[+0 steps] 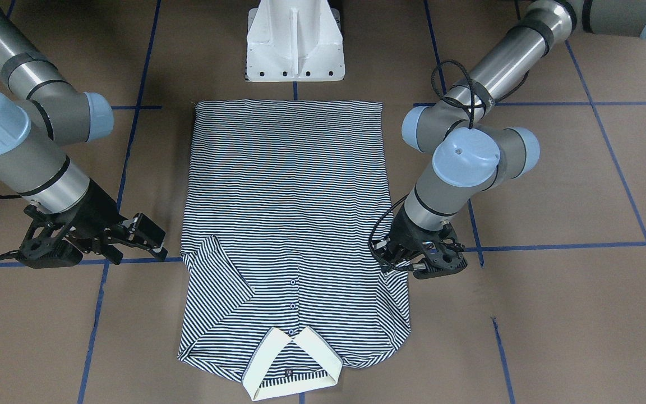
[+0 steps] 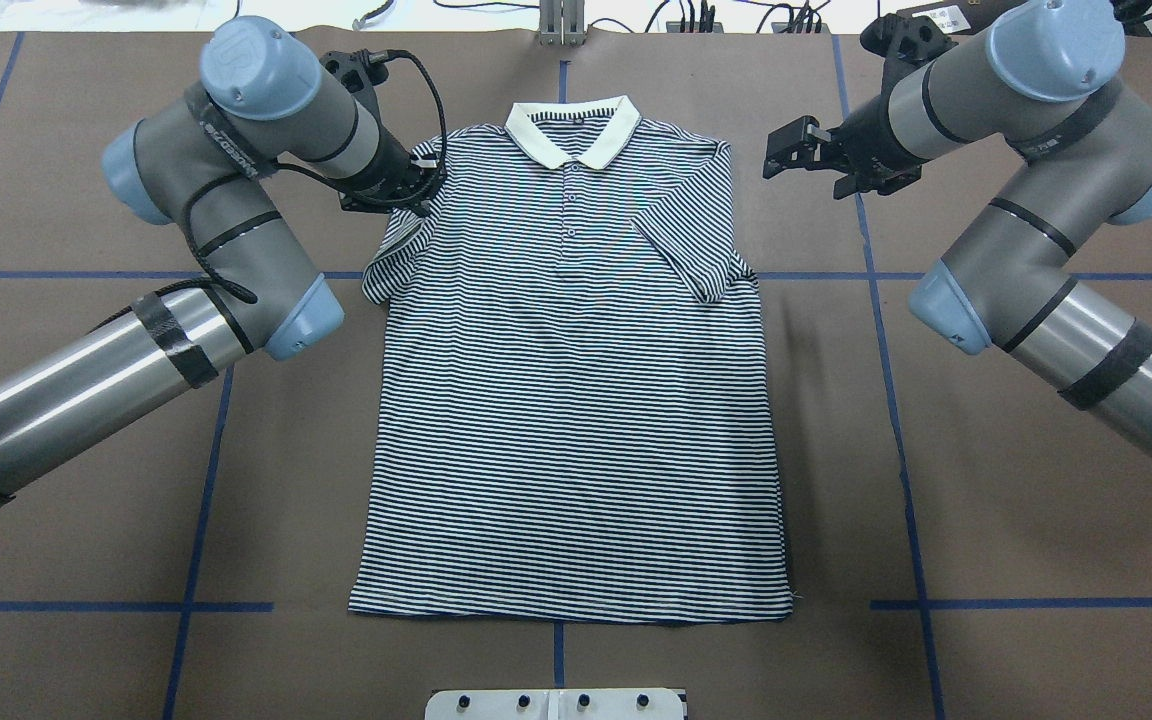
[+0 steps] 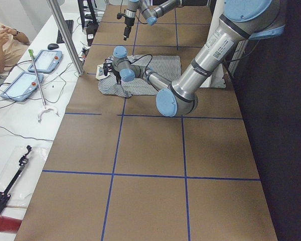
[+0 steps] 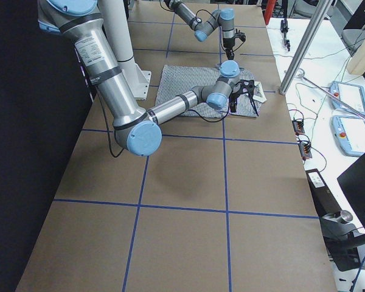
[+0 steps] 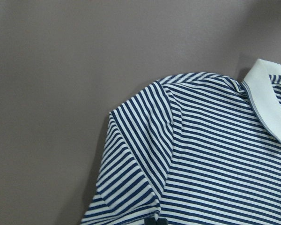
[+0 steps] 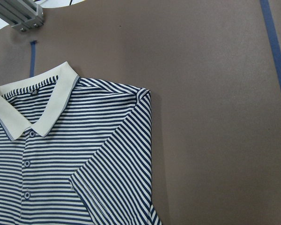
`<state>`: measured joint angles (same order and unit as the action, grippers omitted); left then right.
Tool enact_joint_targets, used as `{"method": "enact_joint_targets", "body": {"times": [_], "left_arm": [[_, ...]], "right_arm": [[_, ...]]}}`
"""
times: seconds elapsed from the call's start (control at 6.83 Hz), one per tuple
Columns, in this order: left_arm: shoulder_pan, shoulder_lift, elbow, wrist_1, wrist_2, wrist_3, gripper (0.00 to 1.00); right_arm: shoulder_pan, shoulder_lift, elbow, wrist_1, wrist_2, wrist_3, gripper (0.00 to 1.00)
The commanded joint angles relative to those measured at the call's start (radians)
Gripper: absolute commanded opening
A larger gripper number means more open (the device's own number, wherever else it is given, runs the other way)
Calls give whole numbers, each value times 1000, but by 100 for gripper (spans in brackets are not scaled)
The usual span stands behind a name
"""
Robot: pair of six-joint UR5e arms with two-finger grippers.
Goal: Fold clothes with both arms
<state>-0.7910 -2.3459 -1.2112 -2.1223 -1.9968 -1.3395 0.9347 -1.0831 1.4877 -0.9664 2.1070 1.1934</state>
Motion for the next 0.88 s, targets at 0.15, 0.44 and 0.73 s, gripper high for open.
{"method": "enact_joint_targets", "body": {"times": [0.15,0.44,0.73], "left_arm": [[42,-107,128,-14,106,-87,0],[42,-127,182,-68,128,-99,0],[45,-118,190,-91,130,-98,45]], "right_arm": [[-1,-1,-1,0,-1,0,100],[-2,3,-1,0,-4,0,100],[-5,11,-1,-2,-9,0,100]]}}
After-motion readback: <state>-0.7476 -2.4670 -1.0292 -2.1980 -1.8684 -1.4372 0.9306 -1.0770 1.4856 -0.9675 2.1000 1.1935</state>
